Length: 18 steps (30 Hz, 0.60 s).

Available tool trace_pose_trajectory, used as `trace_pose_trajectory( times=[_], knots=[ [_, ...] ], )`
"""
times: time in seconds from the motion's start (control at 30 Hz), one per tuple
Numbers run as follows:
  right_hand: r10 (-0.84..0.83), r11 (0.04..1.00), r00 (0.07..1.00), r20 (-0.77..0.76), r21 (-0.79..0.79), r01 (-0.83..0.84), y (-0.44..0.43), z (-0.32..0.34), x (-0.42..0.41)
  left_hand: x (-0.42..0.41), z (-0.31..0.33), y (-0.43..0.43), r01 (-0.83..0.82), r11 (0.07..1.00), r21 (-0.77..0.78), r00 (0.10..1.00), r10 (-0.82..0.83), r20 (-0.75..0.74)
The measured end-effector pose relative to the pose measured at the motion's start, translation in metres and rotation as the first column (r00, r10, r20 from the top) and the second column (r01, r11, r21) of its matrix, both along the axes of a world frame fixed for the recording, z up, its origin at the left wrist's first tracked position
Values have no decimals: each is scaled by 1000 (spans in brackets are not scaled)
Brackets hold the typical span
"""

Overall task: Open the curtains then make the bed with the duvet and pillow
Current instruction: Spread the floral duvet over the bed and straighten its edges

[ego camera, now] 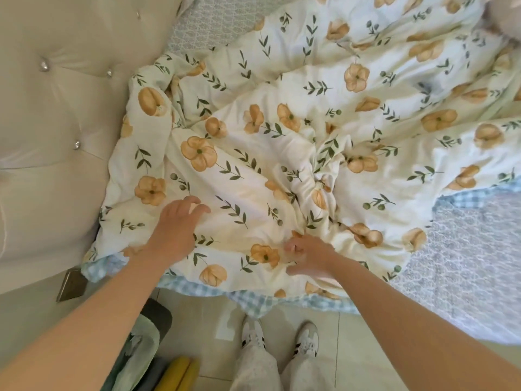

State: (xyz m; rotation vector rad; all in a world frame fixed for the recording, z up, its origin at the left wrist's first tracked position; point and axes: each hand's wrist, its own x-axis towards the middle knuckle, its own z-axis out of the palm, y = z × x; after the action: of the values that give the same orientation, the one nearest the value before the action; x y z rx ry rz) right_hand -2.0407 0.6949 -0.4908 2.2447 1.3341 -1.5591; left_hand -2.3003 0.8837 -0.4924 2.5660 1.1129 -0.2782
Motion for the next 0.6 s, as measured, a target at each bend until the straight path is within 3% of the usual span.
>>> trace_pose_trajectory(
  times=[0.1, 0.2, 0.37, 0.6],
  knots=[
    [-257, 947, 966, 26, 208, 246, -14, 15, 29, 44, 5, -34, 61, 997, -43, 986, -53, 160],
    [-349, 891, 903, 250, 388, 237, -33, 28, 71, 90, 9, -68, 128, 981, -149, 968, -90, 236],
    [-560, 822, 658, 503, 440, 363, -74, 45, 152, 170, 20, -111, 186, 954, -236, 932, -95, 350],
    [-778, 629, 556, 294, 360, 689, -143, 15, 274, 307, 25, -170, 216, 957, -192, 904, -122, 409]
  ],
)
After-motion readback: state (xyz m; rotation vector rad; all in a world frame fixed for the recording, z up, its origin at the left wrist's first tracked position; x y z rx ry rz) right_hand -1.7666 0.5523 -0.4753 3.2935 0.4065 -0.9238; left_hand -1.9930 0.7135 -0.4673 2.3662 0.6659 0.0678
